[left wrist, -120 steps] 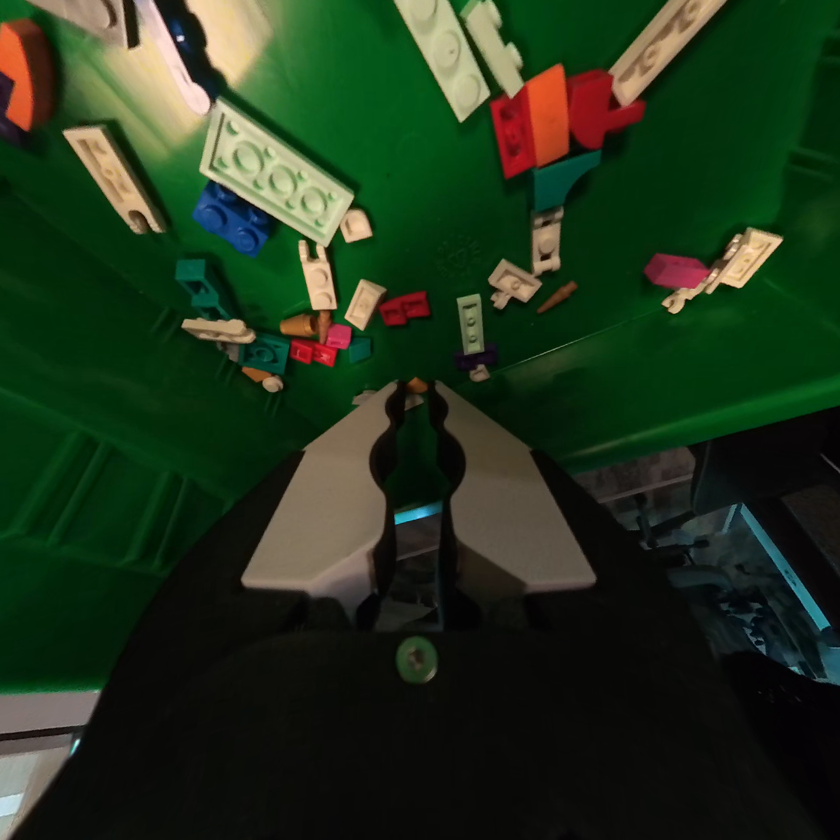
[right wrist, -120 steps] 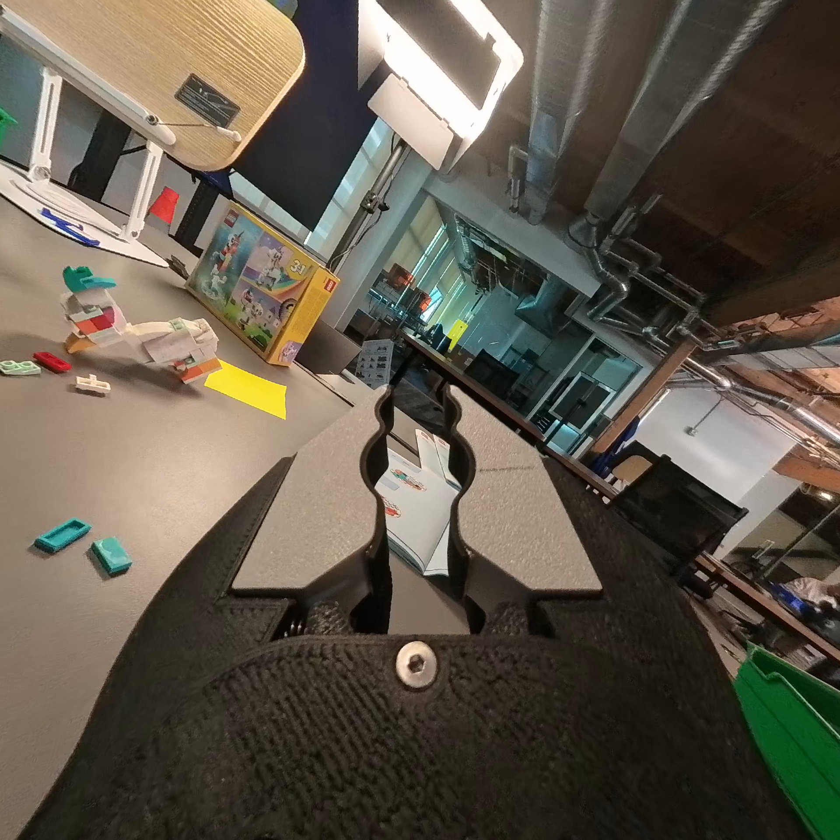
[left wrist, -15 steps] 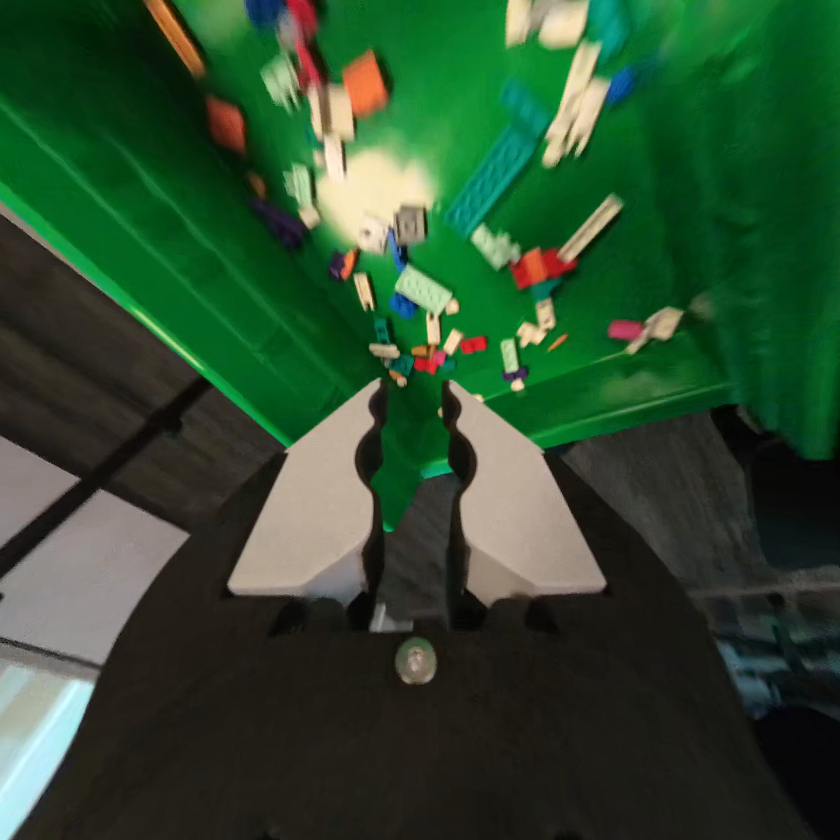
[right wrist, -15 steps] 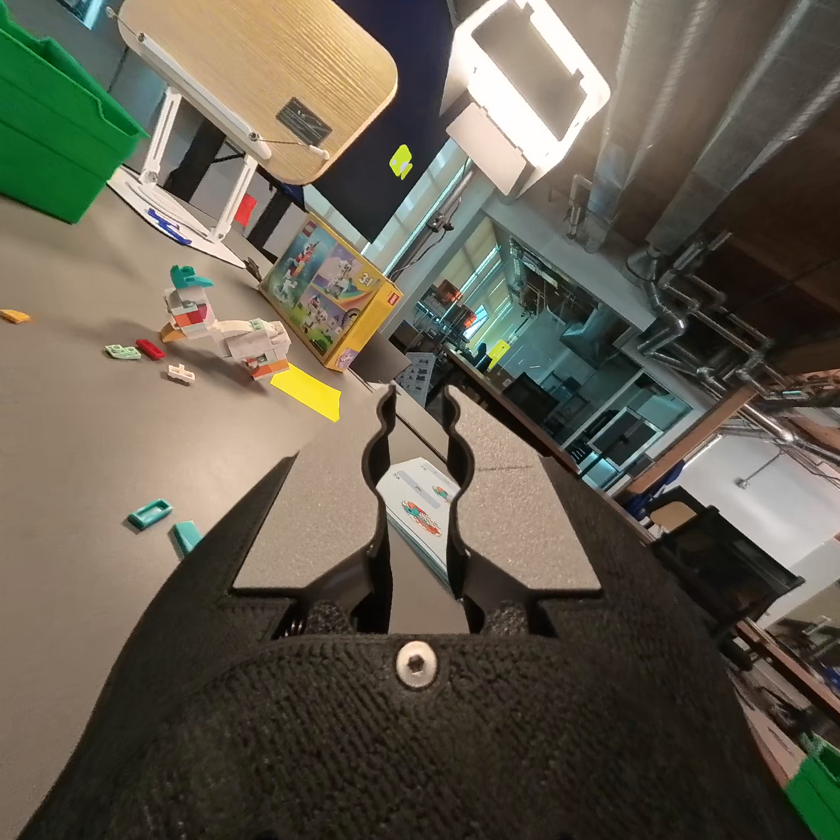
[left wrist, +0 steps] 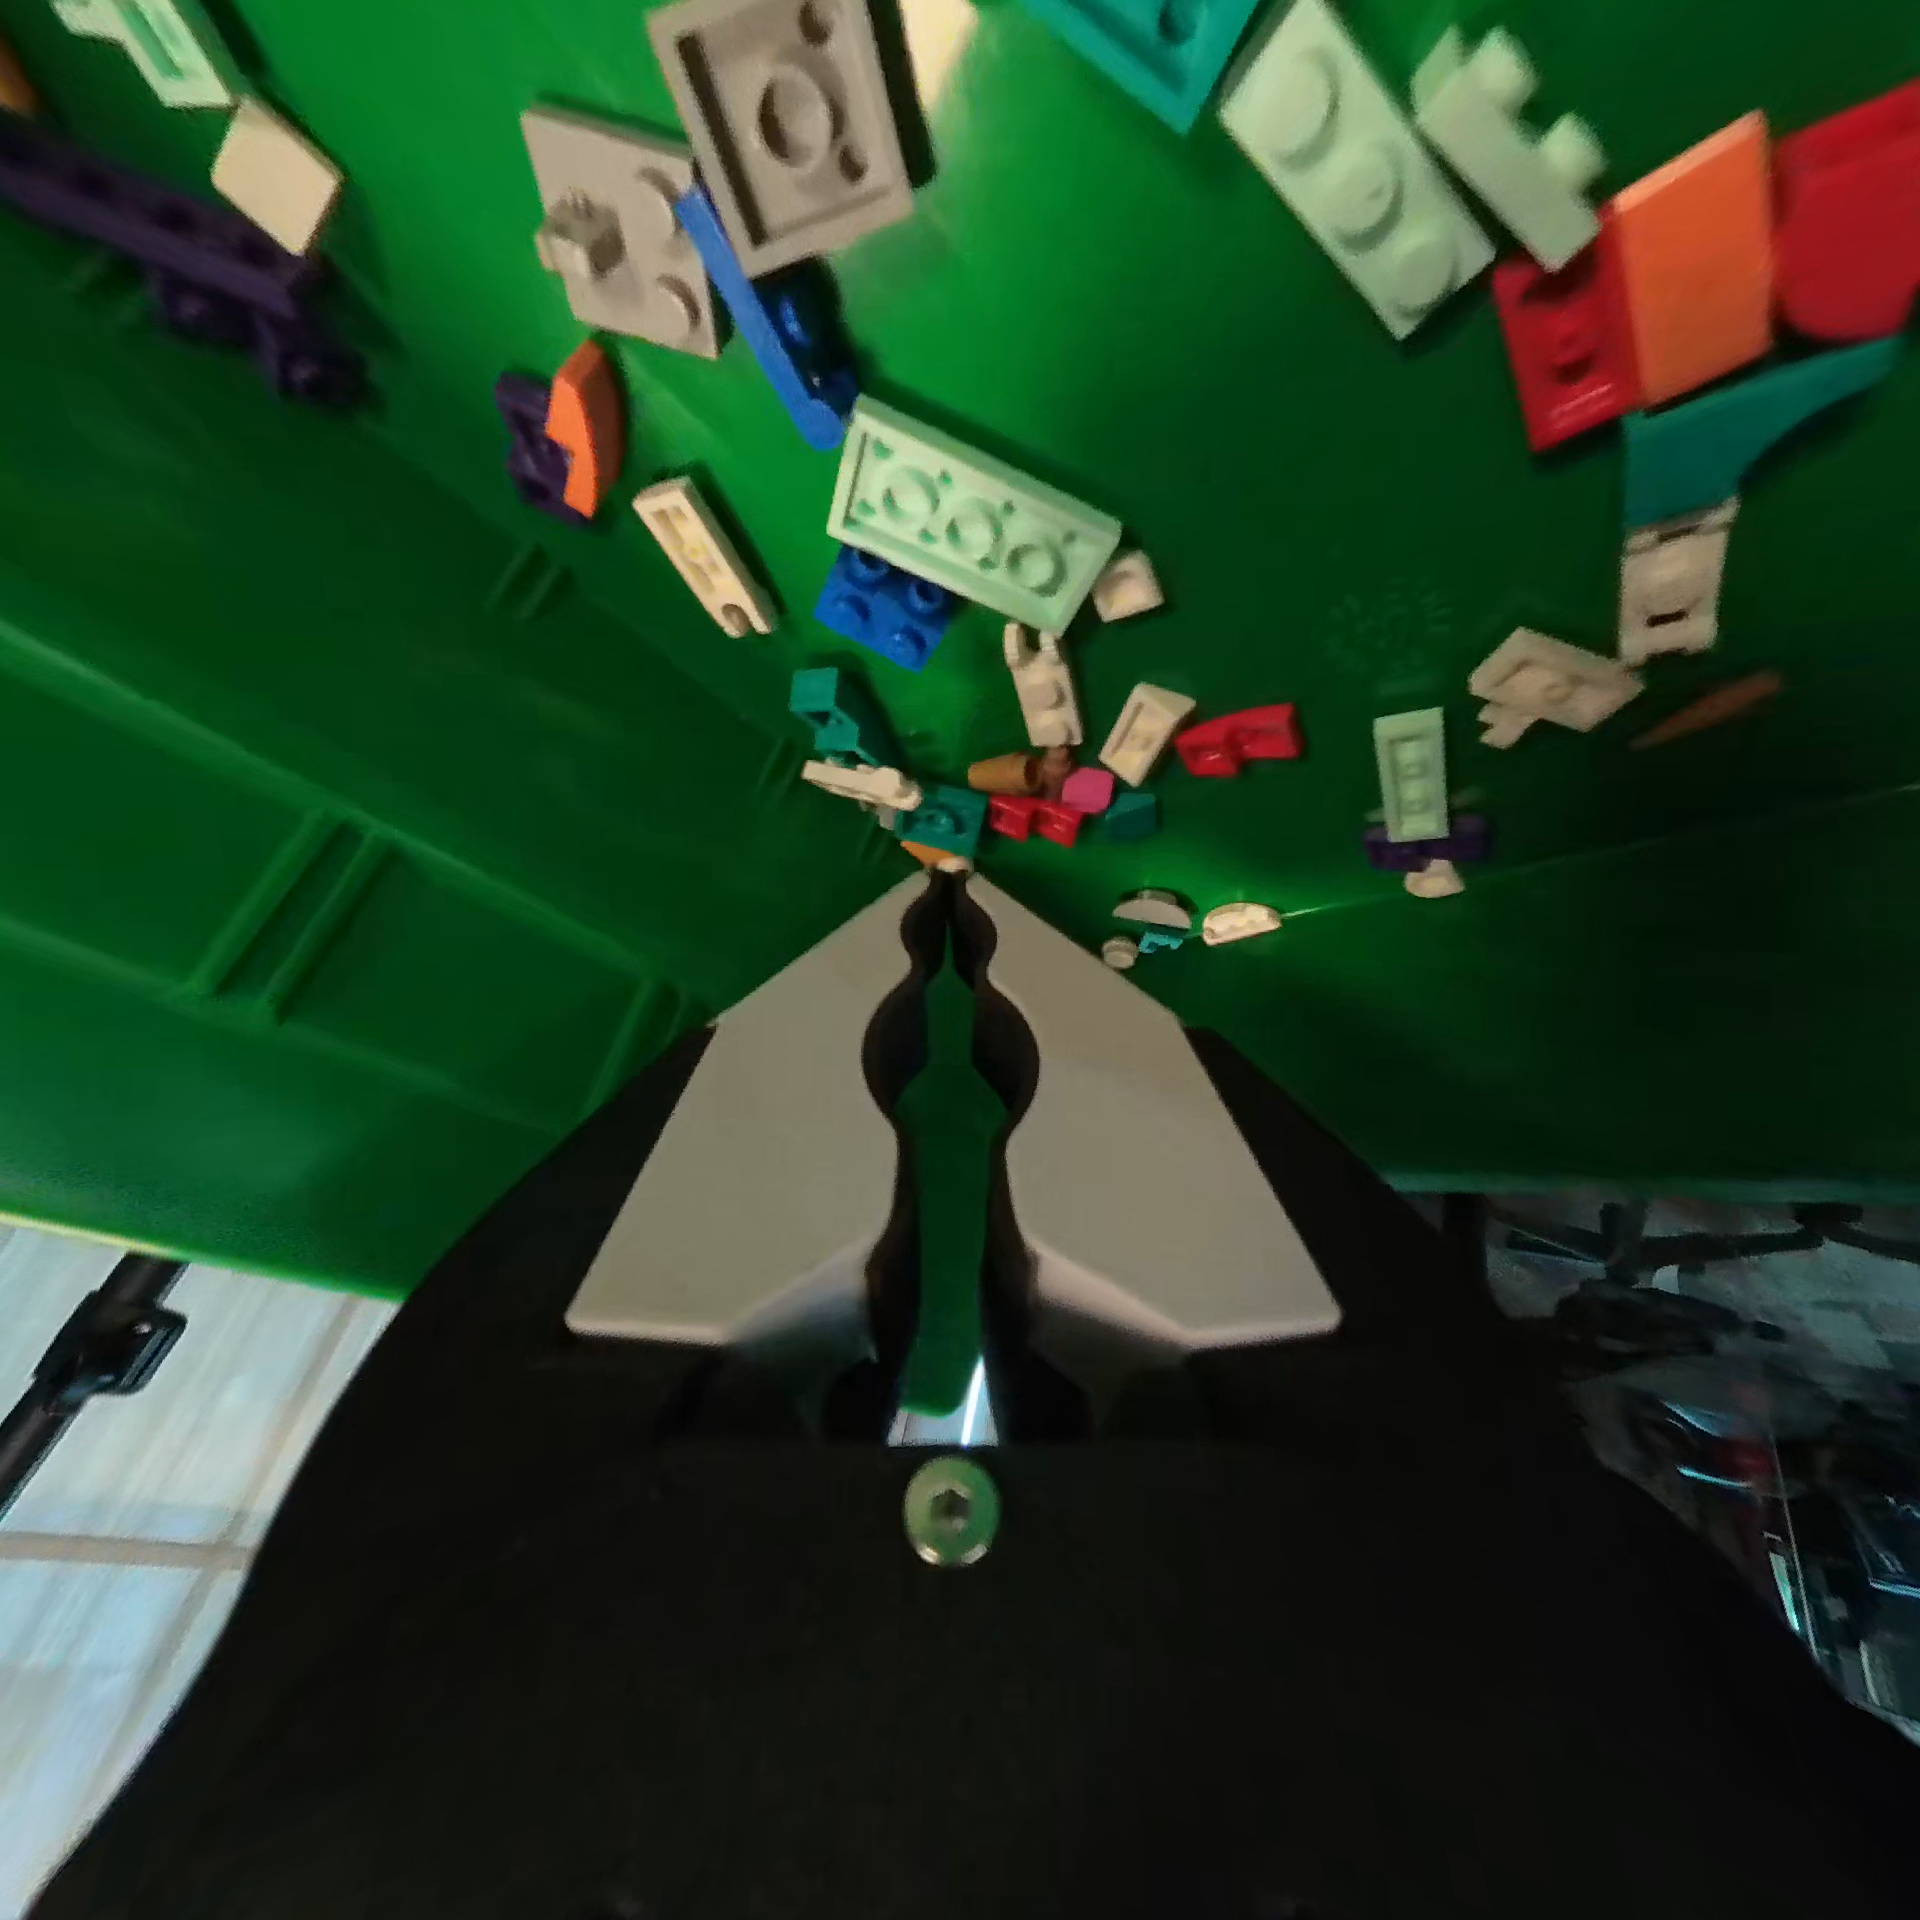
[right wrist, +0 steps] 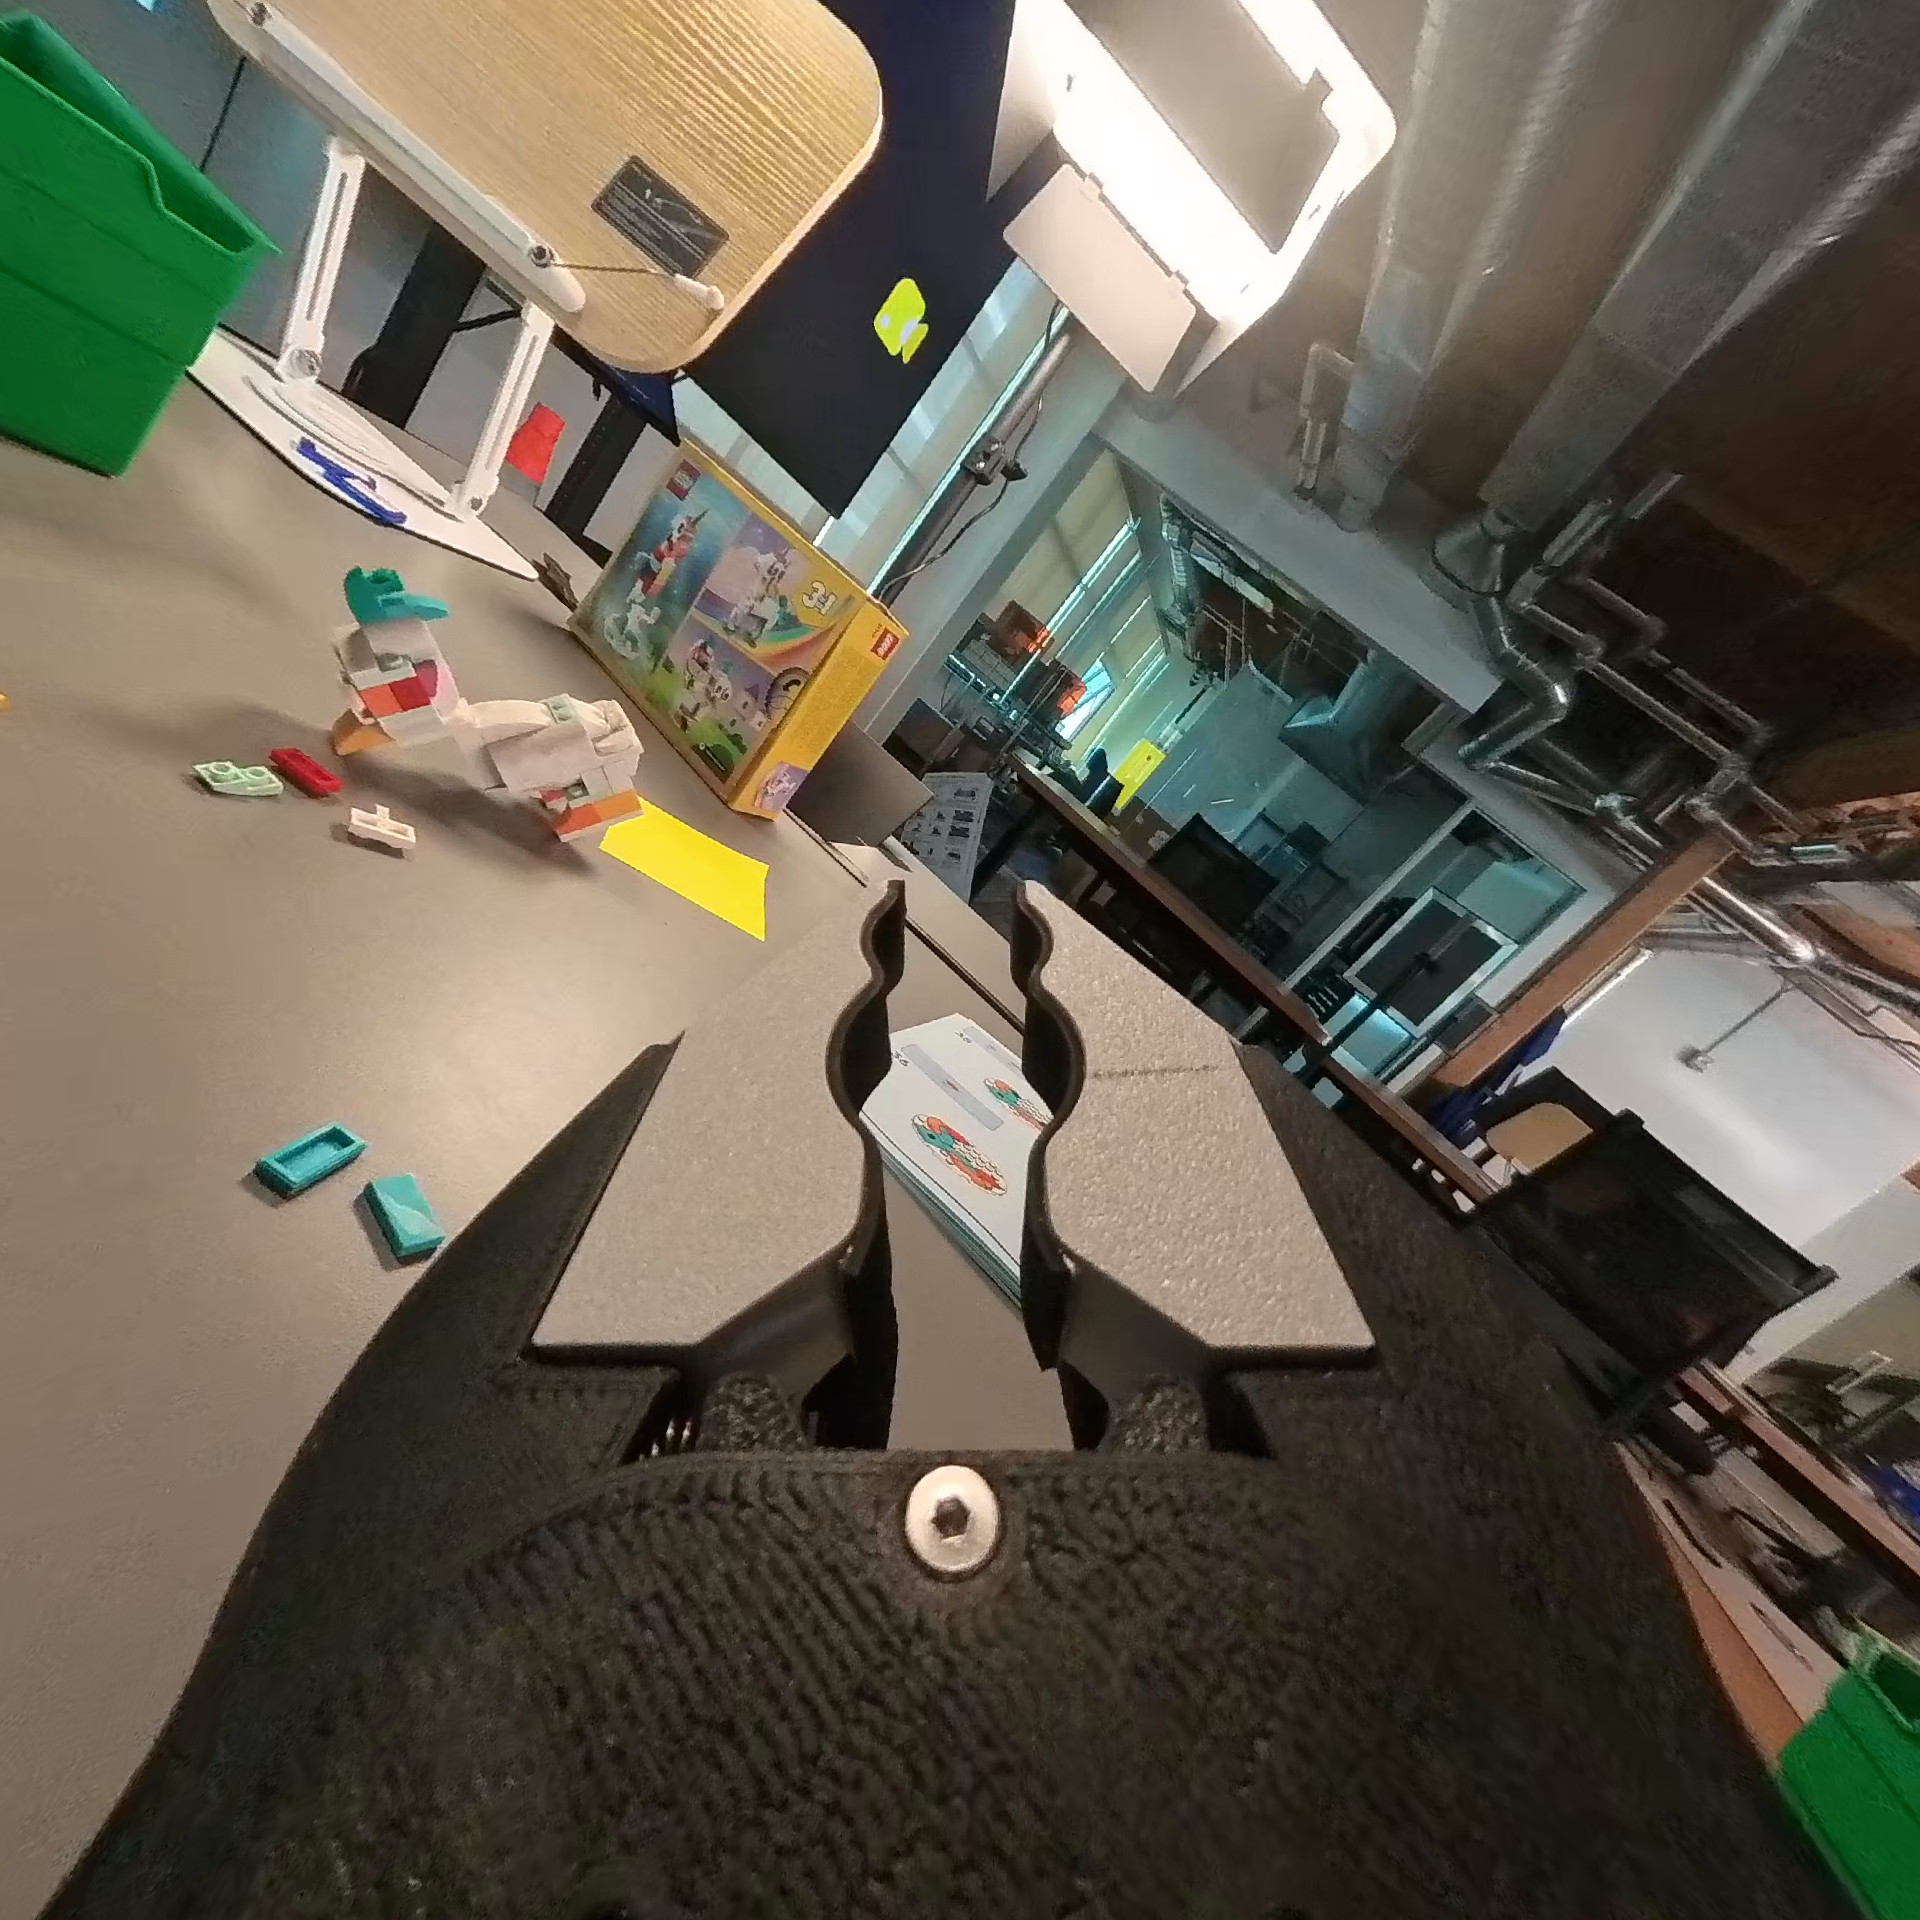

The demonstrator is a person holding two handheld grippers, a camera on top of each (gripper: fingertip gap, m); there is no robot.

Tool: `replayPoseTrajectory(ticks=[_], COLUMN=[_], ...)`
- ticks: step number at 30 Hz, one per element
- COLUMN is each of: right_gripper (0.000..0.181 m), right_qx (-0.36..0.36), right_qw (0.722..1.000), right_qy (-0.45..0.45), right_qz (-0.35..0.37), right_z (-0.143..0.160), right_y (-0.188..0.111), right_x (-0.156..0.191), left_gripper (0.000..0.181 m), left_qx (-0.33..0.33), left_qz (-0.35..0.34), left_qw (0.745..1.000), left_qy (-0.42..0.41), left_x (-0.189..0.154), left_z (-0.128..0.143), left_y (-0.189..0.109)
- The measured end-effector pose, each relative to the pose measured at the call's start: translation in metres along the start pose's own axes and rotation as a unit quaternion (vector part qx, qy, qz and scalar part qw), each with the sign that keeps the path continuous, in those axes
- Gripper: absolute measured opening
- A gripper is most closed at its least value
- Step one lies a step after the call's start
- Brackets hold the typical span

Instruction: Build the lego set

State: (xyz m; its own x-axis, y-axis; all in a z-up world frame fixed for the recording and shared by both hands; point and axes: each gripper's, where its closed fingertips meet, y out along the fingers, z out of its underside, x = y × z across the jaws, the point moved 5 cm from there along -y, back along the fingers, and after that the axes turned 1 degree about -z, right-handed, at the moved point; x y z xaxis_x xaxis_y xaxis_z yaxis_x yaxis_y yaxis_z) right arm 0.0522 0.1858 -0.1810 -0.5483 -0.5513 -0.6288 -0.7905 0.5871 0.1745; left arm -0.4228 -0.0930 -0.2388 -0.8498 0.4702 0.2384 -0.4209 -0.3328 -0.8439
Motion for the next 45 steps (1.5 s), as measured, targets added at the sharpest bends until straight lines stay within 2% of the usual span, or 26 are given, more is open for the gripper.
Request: replayPoseTrajectory(ticks=[5, 9, 15, 18, 25, 28, 32, 35, 45], right_gripper=[0.018, 0.018, 0.018, 0.018, 0.018, 0.018, 0.018, 0.018, 0.018], right_qx=[-0.002, -0.003, -0.003, -0.003, -0.004, -0.004, -0.006, -0.005, -0.008], right_qw=[1.0, 1.0, 1.0, 1.0, 1.0, 1.0, 1.0, 1.0, 1.0], right_qy=[0.002, 0.001, 0.0, 0.0, 0.0, -0.001, -0.003, -0.002, -0.006], right_qz=[0.0, -0.002, -0.004, -0.004, -0.005, -0.006, -0.007, -0.008, -0.009], right_z=[0.0, -0.001, -0.001, -0.001, -0.001, -0.002, -0.002, -0.002, -0.004], right_y=[-0.001, -0.001, -0.001, -0.001, -0.001, -0.001, -0.001, -0.001, -0.002], right_x=[0.0, 0.0, 0.0, 0.0, 0.001, 0.001, 0.002, 0.002, 0.002], left_gripper=[0.0, 0.0, 0.004, 0.018, 0.017, 0.021, 0.022, 0.017, 0.0], left_qx=[-0.02, -0.117, -0.02, -0.002, 0.015, 0.001, -0.093, -0.07, -0.009], left_qz=[0.01, 0.075, 0.022, 0.037, 0.073, 0.092, 0.183, 0.128, 0.041], left_qw=[1.0, 0.99, 0.999, 0.999, 0.995, 0.993, 0.974, 0.983, 0.996], left_qy=[0.0, -0.037, -0.023, -0.021, -0.062, -0.072, -0.099, -0.107, -0.074], left_x=[0.0, 0.0, 0.01, 0.004, -0.002, -0.002, -0.009, 0.005, 0.011], left_z=[-0.006, -0.018, 0.003, 0.001, 0.0, -0.001, -0.016, -0.006, -0.002], left_y=[0.003, -0.013, -0.002, 0.001, 0.01, 0.009, -0.007, -0.005, 0.006])
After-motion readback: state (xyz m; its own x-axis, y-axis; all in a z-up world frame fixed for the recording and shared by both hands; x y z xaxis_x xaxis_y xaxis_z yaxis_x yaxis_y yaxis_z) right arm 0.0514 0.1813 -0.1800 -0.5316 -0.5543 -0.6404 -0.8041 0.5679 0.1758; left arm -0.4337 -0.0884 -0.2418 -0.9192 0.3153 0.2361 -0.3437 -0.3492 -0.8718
